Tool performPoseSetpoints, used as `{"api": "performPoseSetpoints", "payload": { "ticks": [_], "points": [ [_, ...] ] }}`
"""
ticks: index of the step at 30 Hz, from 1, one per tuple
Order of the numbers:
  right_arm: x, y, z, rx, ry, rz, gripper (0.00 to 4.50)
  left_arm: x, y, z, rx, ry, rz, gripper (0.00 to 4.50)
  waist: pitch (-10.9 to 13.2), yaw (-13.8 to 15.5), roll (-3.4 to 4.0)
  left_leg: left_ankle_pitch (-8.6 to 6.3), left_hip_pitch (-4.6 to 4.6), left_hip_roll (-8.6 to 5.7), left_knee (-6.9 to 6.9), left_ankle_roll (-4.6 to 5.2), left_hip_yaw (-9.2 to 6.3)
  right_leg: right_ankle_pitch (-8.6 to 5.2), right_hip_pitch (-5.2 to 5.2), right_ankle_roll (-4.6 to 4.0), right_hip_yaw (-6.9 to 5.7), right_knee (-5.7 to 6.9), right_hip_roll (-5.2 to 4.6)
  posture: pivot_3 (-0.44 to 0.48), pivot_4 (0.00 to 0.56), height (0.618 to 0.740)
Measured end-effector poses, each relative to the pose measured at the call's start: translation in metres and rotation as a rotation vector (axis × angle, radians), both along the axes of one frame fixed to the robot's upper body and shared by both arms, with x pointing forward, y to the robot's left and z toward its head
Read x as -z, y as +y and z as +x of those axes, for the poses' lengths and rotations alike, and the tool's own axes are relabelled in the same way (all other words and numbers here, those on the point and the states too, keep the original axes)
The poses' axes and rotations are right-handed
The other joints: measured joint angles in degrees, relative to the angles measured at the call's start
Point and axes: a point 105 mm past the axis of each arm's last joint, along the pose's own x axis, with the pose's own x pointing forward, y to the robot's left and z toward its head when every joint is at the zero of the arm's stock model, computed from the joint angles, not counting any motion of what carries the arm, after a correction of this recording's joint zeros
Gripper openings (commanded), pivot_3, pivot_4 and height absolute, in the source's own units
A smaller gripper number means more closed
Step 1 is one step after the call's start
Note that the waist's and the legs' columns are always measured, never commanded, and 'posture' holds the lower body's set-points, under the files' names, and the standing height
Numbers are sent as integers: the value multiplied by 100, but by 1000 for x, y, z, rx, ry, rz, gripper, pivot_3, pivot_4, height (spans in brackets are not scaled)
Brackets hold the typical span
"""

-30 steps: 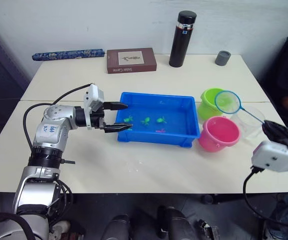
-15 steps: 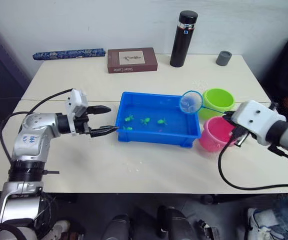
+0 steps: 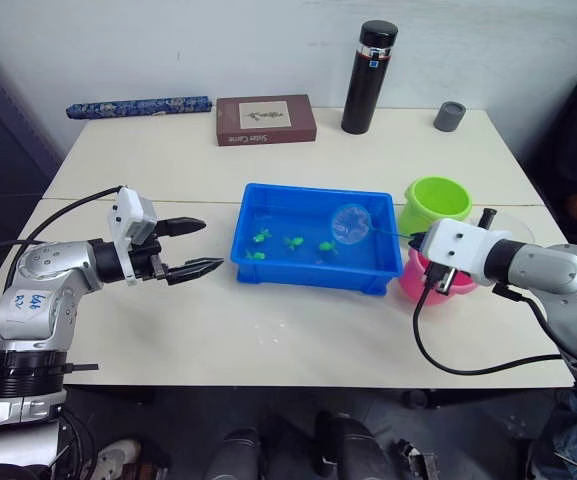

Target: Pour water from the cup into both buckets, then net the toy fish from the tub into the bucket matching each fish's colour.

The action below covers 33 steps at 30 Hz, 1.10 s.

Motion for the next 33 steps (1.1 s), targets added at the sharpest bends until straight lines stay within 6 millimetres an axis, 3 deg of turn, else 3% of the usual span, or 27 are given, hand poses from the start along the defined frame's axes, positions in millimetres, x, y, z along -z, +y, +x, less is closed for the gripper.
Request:
{"api": "performPoseSetpoints", "payload": {
  "ticks": [7, 33],
  "points": [
    [16, 13, 2, -66, 10, -22, 0, 1, 1, 0, -13, 12, 0, 4483, 0, -68, 0, 0, 0, 0, -1, 0, 0, 0, 0, 0, 0, 0, 0, 0, 150, 740],
    [42, 66, 11, -246, 16, -88, 0, 3, 15, -22, -85, 32, 16, 4483, 0, -86, 0, 0, 1, 2, -7, -3, -4, 0, 0, -1, 0, -9, -2, 0, 150, 740]
  ]
}}
